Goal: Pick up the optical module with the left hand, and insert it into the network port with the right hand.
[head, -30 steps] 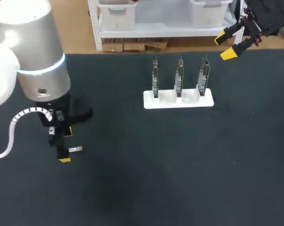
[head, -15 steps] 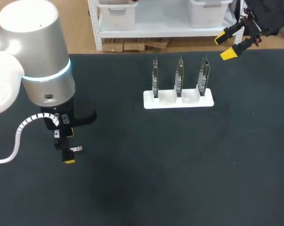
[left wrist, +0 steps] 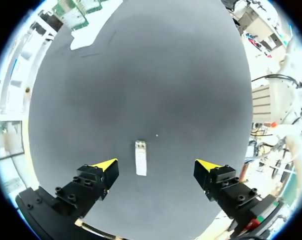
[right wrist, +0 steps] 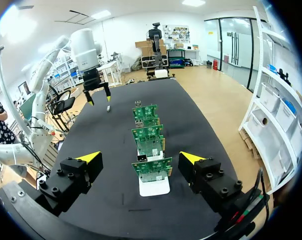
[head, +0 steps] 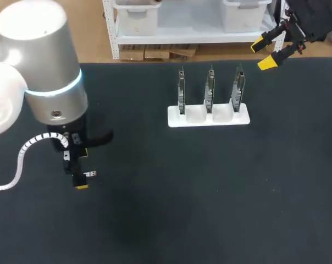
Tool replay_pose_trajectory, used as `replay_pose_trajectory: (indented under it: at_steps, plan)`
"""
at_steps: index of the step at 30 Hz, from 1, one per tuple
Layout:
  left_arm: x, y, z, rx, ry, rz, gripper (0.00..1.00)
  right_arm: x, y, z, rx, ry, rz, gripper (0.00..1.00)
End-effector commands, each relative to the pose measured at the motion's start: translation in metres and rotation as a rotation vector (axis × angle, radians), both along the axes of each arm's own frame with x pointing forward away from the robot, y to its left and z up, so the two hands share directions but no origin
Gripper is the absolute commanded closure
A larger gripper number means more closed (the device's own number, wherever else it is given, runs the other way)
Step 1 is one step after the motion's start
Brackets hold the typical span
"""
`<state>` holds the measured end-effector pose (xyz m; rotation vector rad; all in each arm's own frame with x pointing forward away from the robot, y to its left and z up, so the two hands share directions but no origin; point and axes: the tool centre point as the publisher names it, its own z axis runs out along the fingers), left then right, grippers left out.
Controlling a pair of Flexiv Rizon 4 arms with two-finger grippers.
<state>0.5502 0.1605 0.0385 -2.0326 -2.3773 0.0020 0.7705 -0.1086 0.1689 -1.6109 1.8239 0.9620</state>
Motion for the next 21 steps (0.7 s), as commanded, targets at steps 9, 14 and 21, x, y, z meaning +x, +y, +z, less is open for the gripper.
replay_pose_trajectory:
  at_steps: [9,14,21]
  plan:
    - [-0.029,0.027,-0.008,-0.007,-0.156,0.019,0.0,-0.001,0.0,0.0,0.0,-0.002,-0.002,0.0]
    - [-0.032,0.035,-0.014,0.005,-0.146,0.043,0.0,-0.001,0.0,0.0,0.0,-0.002,-0.002,0.0]
    - [-0.021,0.041,-0.02,-0.008,-0.082,0.037,0.0,-0.001,0.0,0.0,0.0,-0.002,-0.002,0.0]
